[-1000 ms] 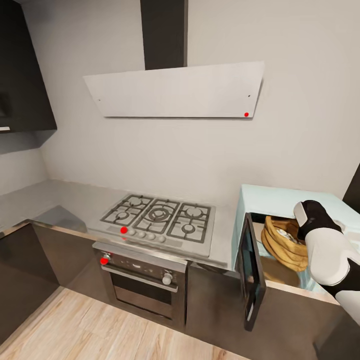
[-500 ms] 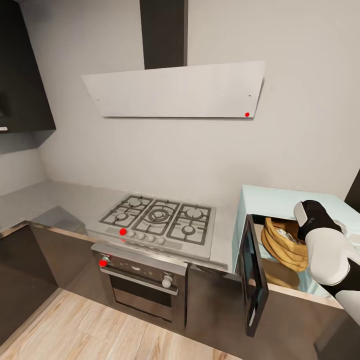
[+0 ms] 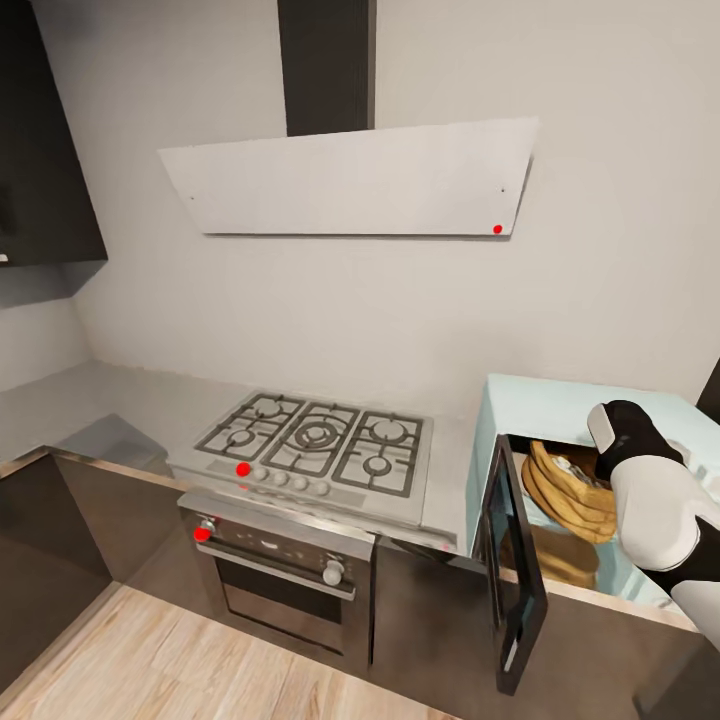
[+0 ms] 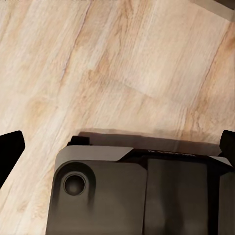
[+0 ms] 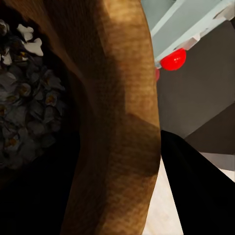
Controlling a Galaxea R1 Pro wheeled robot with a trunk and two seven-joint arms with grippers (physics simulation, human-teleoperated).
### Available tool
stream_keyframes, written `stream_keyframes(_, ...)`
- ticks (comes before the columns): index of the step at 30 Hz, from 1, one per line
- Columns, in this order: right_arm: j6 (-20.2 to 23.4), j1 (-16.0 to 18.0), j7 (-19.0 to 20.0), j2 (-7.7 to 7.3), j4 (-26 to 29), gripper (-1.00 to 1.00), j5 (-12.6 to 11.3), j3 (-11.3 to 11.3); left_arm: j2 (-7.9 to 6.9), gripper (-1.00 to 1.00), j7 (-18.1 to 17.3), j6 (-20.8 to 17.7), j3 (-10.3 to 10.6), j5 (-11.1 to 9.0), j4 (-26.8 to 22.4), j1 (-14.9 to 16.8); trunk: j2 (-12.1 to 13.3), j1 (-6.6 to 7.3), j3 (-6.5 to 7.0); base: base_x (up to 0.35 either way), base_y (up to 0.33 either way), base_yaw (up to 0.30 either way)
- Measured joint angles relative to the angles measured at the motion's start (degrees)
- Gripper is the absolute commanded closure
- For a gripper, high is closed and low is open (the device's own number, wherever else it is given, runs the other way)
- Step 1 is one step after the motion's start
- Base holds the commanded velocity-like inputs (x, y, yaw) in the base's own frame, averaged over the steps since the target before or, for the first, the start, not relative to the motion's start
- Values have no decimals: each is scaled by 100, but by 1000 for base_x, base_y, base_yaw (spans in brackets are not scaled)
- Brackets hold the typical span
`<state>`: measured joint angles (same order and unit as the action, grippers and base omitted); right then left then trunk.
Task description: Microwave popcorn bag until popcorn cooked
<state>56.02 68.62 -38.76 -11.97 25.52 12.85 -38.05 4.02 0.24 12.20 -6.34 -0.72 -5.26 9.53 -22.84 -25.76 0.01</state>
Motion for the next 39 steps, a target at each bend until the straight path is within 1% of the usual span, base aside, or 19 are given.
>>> stream_keyframes(13,-4,-1,0,-2,-3,100,-8,1,0,-100,0,0,0,1,0,0,0,0,0,2,0,0)
stream_keyframes(18,0,-1,7,-1,7,100,-2,-1,0,-100,0,0,0,2,0,0,2,0,0,162,0,0)
stream_keyframes(29,-14,-7,9,-10,-5,100,-29,2,0,-100,0,0,0,2,0,-3,0,0,0,6,0,0)
stream_keyframes(37,8,-5,11,-5,13,100,20,4,0,-100,0,0,1,3,0,-4,0,0,0,56,0,0)
stream_keyframes(39,0,-7,10,-7,11,100,2,7,0,-100,0,0,1,4,0,-5,0,0,0,4,0,0)
